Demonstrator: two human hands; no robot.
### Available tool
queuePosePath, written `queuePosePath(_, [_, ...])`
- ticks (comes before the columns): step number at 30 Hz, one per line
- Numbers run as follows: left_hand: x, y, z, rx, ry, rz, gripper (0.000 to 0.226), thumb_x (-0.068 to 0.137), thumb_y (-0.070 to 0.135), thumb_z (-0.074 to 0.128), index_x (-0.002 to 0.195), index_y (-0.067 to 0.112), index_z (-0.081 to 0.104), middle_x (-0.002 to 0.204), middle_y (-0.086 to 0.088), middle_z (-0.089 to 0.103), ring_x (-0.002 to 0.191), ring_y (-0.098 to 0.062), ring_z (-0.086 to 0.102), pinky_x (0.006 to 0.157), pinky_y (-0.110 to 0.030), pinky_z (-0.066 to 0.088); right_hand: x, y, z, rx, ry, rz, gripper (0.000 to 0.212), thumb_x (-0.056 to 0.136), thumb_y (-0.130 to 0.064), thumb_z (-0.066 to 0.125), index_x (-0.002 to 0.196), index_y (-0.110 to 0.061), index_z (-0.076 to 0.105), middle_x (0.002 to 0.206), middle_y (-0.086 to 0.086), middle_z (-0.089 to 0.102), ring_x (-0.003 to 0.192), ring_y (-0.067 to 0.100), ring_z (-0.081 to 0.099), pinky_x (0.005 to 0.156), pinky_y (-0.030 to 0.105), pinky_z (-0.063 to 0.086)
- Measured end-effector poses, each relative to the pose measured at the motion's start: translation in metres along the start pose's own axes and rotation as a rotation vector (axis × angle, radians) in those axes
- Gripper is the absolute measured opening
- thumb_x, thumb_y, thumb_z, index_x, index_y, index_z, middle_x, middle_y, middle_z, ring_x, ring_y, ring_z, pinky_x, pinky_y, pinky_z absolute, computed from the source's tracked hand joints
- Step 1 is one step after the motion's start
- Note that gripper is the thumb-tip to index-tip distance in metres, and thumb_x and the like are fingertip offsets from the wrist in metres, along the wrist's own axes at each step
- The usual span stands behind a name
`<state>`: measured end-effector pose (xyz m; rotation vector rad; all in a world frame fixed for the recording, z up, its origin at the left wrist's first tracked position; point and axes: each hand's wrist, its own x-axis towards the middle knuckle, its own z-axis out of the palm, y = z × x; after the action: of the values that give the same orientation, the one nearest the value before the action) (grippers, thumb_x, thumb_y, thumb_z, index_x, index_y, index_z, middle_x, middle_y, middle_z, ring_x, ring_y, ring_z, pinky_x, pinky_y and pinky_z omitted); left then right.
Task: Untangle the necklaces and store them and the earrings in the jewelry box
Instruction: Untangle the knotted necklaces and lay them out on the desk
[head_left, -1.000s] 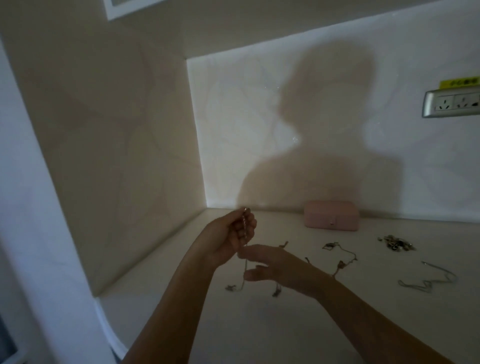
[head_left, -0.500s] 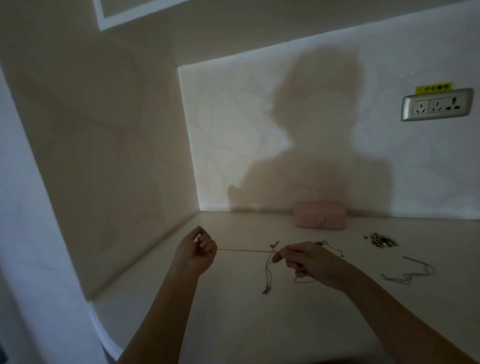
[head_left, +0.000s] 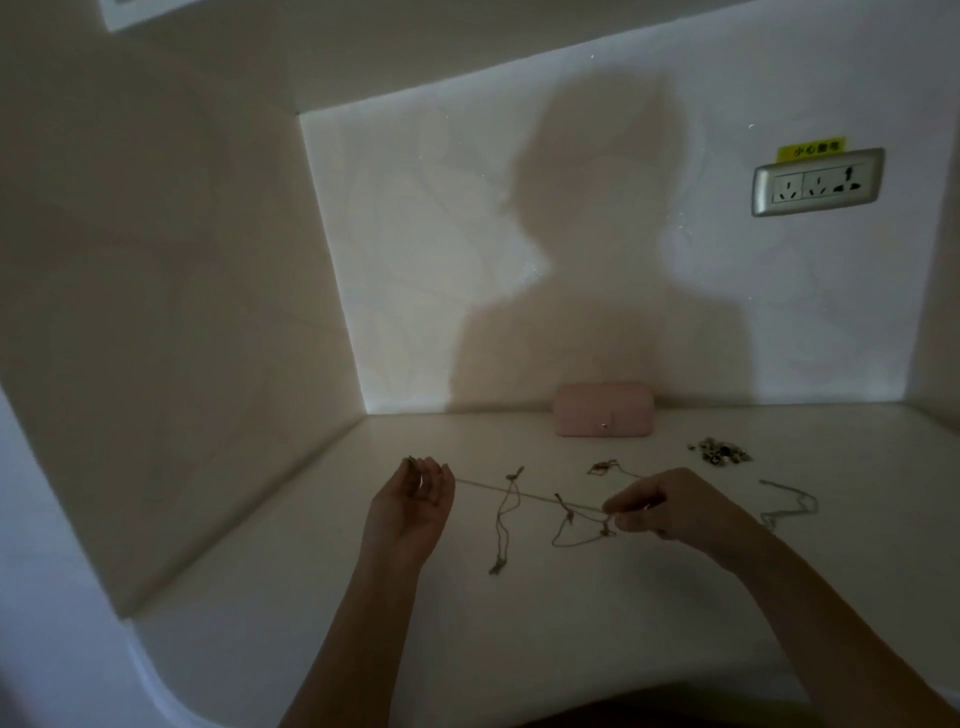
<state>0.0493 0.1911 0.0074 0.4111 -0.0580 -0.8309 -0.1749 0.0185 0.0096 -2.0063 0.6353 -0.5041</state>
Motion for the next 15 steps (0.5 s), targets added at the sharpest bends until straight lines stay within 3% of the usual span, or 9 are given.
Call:
queuePosePath(4, [-0.002,-0.018,0.003,-0.001,-0.030,-0.057,0.025,0.096,0.012,0.041,0.072,0.010,0.049,0.057,-0.001,0.049,0.045,-0.010,0.049,0.050,-0.022,0.051,-0.004,0.011,-0.015,-0.035,0.124,-0.016,0.008,0.081,-0.009,0.071,0.077,-0.015,0.074,0.053,-0.001,0.062,0.046,0.005,0.050,0.049,0.009,0.040])
queuePosePath(7, [-0.002,-0.026,0.002,0.111,-0.022,-0.139,0.026,0.095,0.012,0.037,0.070,0.010,0.045,0.052,-0.001,0.042,0.038,-0.010,0.038,0.039,-0.017,0.037,-0.004,0.011,-0.023,0.168,0.133,-0.040,0.007,0.082,-0.011,0.069,0.079,-0.014,0.075,0.074,0.010,0.069,0.069,0.013,0.060,0.072,0.022,0.049])
queuePosePath(9, [-0.004,-0.032,0.001,0.232,-0.002,-0.180,0.025,0.094,0.011,0.037,0.070,0.008,0.046,0.050,-0.002,0.043,0.036,-0.010,0.037,0.036,-0.015,0.034,-0.004,0.001,-0.026,0.345,0.101,-0.078,0.012,0.086,-0.011,0.063,0.080,-0.009,0.073,0.072,0.010,0.064,0.071,0.015,0.059,0.078,0.026,0.049])
queuePosePath(12, [-0.010,-0.042,0.006,0.423,0.010,-0.228,0.022,0.093,0.007,0.039,0.072,0.007,0.047,0.053,-0.003,0.044,0.037,-0.009,0.039,0.035,-0.016,0.034,-0.001,-0.026,-0.030,0.447,0.000,-0.104,0.024,0.096,-0.014,0.048,0.084,-0.002,0.066,0.053,-0.001,0.046,0.051,0.010,0.045,0.072,0.028,0.049])
queuePosePath(15, [-0.015,-0.051,0.011,0.576,-0.007,-0.249,0.017,0.092,0.002,0.043,0.080,0.002,0.056,0.063,-0.009,0.055,0.047,-0.014,0.053,0.044,-0.021,0.048,0.004,-0.061,-0.033,0.320,-0.125,-0.129,0.026,0.100,-0.017,0.042,0.091,-0.002,0.063,0.052,-0.002,0.031,0.045,0.008,0.028,0.049,0.021,0.036])
